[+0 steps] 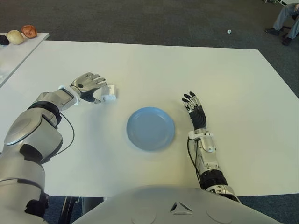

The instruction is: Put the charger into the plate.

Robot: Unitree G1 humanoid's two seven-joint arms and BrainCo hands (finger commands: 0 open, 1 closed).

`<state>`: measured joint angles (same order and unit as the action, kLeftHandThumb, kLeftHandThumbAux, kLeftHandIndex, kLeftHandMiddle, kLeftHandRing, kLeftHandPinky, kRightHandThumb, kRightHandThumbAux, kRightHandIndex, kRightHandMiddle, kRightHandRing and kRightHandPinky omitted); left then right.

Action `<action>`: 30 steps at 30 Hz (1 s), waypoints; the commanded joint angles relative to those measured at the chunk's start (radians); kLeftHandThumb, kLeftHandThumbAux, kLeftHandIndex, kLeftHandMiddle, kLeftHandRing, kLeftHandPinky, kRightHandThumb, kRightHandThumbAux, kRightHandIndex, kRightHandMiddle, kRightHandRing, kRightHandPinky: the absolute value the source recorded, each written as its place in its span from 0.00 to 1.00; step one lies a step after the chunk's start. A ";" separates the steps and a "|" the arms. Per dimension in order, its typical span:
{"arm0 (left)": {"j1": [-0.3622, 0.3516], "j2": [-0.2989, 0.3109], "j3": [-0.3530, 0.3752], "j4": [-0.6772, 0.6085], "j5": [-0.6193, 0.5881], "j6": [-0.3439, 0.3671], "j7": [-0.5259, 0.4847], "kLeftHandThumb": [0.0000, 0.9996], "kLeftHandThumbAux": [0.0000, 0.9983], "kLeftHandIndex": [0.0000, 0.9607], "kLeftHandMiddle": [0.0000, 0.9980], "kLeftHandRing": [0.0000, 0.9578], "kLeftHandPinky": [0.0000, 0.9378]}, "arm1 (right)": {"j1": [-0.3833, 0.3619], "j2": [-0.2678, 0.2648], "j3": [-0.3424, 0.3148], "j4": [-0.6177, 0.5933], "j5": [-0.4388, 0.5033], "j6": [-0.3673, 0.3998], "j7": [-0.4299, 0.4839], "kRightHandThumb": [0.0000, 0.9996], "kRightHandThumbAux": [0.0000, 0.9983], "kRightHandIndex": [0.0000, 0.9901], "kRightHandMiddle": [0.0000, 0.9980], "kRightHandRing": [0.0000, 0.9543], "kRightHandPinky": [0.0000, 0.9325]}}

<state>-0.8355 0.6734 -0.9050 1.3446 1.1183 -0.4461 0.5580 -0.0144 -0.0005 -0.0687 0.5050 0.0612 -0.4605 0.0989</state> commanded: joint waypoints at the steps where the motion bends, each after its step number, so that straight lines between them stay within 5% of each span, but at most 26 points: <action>1: 0.009 -0.024 0.000 0.008 -0.004 0.007 0.002 0.12 0.45 0.00 0.00 0.00 0.00 | 0.069 0.001 -0.006 0.052 0.004 0.054 -0.005 0.00 0.56 0.00 0.17 0.18 0.07; 30: -0.014 -0.062 0.034 -0.001 -0.056 -0.002 -0.092 0.08 0.45 0.00 0.00 0.00 0.00 | 0.075 0.017 -0.004 0.046 0.005 0.051 -0.019 0.00 0.50 0.00 0.21 0.19 0.08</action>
<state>-0.8428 0.6251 -0.8742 1.3439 1.0672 -0.4438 0.4866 -0.0070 0.0084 -0.0689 0.4963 0.0609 -0.4605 0.0857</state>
